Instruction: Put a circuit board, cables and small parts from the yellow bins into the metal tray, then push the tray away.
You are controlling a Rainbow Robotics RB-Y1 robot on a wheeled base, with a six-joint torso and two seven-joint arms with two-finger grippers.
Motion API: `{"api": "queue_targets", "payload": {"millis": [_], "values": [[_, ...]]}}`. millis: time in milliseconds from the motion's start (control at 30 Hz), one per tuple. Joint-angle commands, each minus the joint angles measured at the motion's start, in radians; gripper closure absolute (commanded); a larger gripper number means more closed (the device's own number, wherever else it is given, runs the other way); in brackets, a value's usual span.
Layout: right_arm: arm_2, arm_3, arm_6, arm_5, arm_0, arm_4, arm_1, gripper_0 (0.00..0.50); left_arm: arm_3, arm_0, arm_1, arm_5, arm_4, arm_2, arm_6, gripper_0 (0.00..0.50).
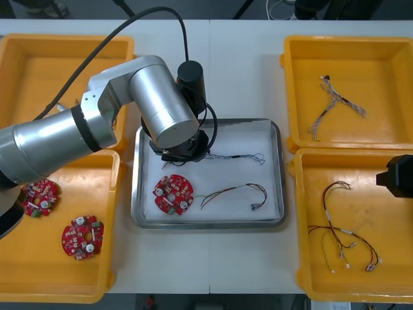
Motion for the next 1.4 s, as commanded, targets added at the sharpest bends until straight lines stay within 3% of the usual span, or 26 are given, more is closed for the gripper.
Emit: {"api": "queue_targets", "payload": {"millis": [33, 200, 433, 800, 933, 1133, 1400], "values": [[0.01, -0.044, 0.004, 0.003, 0.015, -0.015, -0.029, 0.0, -0.024, 0.002, -0.005, 0.008, -0.004, 0.016, 0.019, 0.0], [0.035, -0.056, 0.004, 0.003, 0.015, -0.022, -0.047, 0.0, -0.054, 0.002, 0.01, 0.065, 0.016, 0.081, 0.007, 0.0], [0.129, -0.087, 0.004, 0.003, 0.009, -0.045, -0.133, 0.0, -0.115, 0.002, 0.058, 0.188, 0.065, 0.216, -0.023, 0.0], [0.251, -0.105, 0.004, 0.003, -0.139, -0.206, -0.175, 0.0, -0.199, 0.036, 0.175, 0.422, 0.16, 0.483, -0.185, 0.0], [0.323, -0.107, 0.004, 0.003, -0.214, -0.245, -0.175, 0.0, -0.253, 0.091, 0.233, 0.478, 0.166, 0.571, -0.247, 0.0], [0.5, -0.107, 0.004, 0.003, -0.332, -0.251, -0.175, 0.0, -0.333, 0.221, 0.317, 0.479, 0.187, 0.711, -0.321, 0.0], [0.744, -0.099, 0.01, 0.003, -0.465, -0.177, -0.155, 0.0, -0.408, 0.393, 0.368, 0.479, 0.221, 0.892, -0.37, 0.0]]}}
